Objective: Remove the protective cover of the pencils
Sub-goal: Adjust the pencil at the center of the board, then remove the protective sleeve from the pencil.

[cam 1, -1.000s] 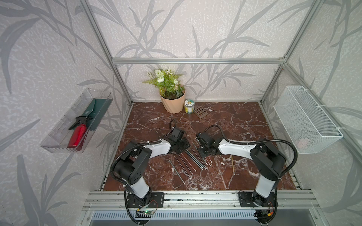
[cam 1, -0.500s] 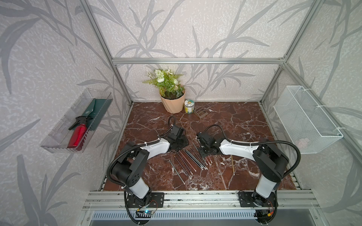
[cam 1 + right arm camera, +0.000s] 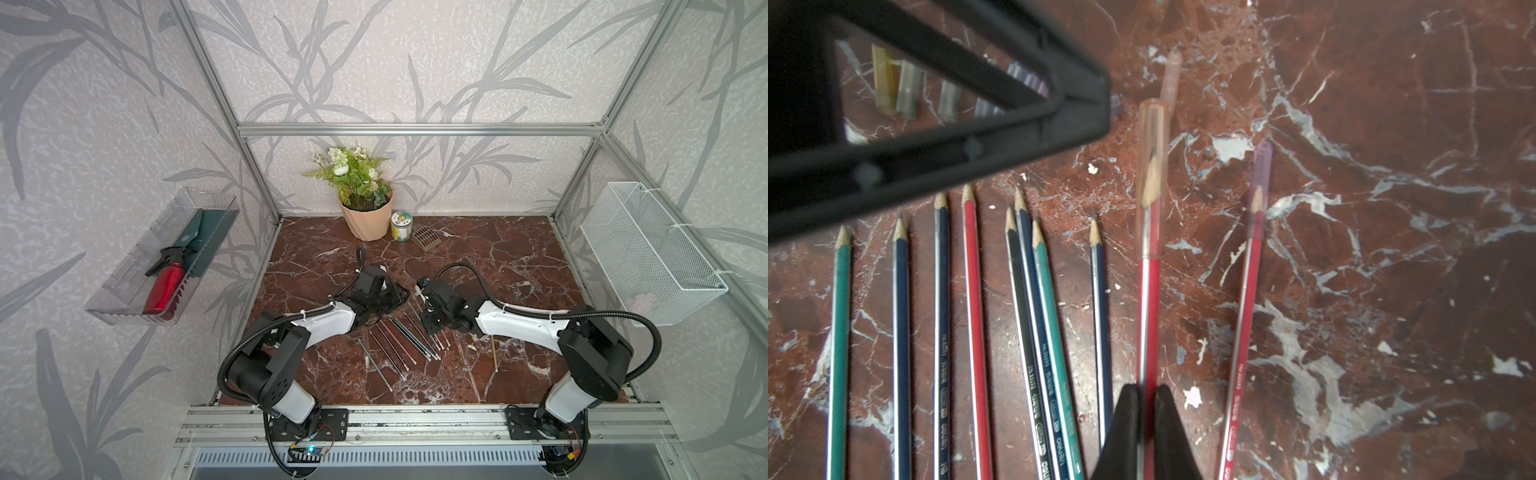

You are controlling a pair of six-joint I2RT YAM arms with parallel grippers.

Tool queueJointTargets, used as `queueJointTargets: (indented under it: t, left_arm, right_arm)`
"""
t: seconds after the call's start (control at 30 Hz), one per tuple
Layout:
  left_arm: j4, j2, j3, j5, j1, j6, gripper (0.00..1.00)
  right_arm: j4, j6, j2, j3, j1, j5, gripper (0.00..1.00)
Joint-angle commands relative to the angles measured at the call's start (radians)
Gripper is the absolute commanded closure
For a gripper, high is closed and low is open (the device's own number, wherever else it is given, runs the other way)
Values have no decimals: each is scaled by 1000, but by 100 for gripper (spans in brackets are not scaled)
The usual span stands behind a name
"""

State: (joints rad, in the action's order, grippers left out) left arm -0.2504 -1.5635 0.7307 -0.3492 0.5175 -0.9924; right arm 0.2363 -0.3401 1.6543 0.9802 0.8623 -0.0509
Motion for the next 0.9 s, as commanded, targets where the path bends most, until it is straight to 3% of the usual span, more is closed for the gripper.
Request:
queueJointTargets:
  t: [0.0,0.5,0.87]
  left_arm:
    - [-59,-12,-4,-19,6,-20,57]
    - [-79,-84,30,-51,16,-36,58]
    - [-101,-94,26,-54,24,-57,81]
  right_arm:
    - [-21,11,-34,-6,5,14,100]
    - [-34,4,-34,2,23,26,100]
    - [-38,3,-25,11,32,27,100]
